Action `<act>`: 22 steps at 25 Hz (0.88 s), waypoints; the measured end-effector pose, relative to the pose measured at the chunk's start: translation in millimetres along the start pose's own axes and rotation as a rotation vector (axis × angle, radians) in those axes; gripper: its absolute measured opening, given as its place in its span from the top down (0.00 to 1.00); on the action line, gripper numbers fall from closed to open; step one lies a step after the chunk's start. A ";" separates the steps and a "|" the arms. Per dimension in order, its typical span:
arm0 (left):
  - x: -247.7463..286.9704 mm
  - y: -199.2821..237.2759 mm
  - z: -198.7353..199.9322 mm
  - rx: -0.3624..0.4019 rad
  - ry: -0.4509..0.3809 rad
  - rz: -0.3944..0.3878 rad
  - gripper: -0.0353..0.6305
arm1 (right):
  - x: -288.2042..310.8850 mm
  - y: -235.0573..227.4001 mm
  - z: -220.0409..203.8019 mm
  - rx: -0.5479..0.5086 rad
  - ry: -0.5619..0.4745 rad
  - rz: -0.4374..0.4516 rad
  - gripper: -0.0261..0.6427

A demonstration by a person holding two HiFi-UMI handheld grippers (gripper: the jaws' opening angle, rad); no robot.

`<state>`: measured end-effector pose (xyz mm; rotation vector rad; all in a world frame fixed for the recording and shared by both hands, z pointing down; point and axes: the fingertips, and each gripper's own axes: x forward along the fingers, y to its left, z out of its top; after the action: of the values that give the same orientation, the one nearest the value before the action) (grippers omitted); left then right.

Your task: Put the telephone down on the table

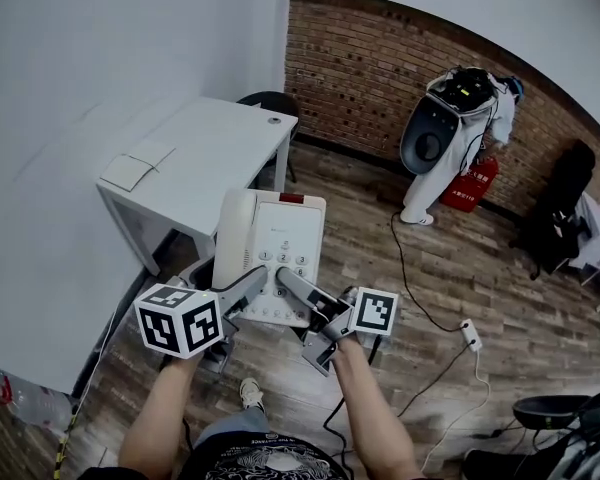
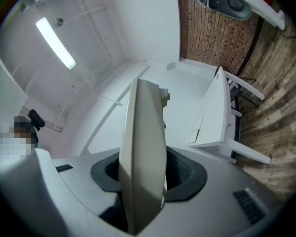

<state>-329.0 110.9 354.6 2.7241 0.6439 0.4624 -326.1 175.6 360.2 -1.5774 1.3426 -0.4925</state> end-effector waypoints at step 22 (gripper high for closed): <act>85.8 93.7 42.7 -0.042 -0.011 0.004 0.40 | 79.2 -79.5 74.2 0.001 0.034 -0.028 0.69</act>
<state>-205.0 62.4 370.1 2.6869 0.6184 0.4573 -201.2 127.3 373.1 -1.5958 1.3472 -0.5396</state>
